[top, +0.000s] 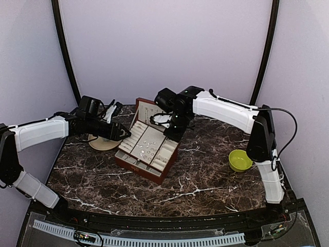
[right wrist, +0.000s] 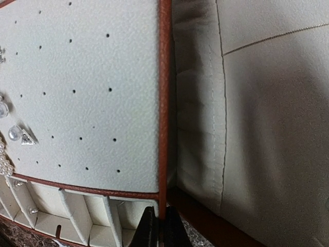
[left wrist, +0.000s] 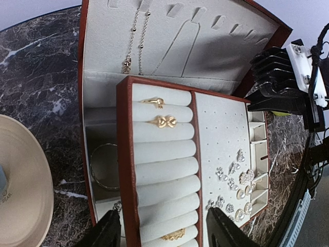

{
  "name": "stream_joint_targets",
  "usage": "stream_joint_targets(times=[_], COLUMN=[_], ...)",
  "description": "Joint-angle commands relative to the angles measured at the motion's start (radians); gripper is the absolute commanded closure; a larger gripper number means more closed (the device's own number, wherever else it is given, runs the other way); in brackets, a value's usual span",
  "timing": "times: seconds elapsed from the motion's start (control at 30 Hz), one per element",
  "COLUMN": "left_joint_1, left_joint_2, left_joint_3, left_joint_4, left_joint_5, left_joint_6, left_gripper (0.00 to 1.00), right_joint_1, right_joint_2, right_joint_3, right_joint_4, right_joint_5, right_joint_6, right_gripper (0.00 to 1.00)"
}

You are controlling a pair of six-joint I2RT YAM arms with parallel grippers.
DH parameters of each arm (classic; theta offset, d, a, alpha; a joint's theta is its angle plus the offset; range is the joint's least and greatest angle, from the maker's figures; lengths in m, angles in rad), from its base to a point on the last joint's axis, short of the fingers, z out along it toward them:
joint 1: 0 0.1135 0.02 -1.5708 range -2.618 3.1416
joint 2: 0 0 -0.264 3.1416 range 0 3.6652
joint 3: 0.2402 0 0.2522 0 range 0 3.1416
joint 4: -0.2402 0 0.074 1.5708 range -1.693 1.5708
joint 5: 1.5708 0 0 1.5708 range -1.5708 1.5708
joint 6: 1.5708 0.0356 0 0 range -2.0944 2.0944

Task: Organize the mixed jewelry
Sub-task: Place the compartment layer in the jewelry box.

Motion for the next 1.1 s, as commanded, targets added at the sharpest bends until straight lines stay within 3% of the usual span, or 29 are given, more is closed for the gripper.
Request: stream_joint_targets(times=[0.0,0.33,1.07], left_joint_1=[0.006,0.007,0.007], left_joint_2=[-0.001,0.053,0.094], left_joint_3=[-0.001,0.001,0.004], left_joint_4=[-0.023,-0.048,-0.06], left_joint_5=[-0.011,-0.048,-0.059], left_joint_6=[0.008,-0.004,-0.016], left_gripper=[0.41,0.57,0.61], right_joint_1=[-0.008,-0.008,0.011], right_joint_2=[0.027,0.114,0.21], right_joint_3=[0.044,0.108,0.197], right_joint_4=[0.012,0.004,-0.013], right_joint_5=[-0.047,-0.042,-0.018], right_joint_6=[0.002,0.0,0.042], right_gripper=[1.0,1.0,1.0])
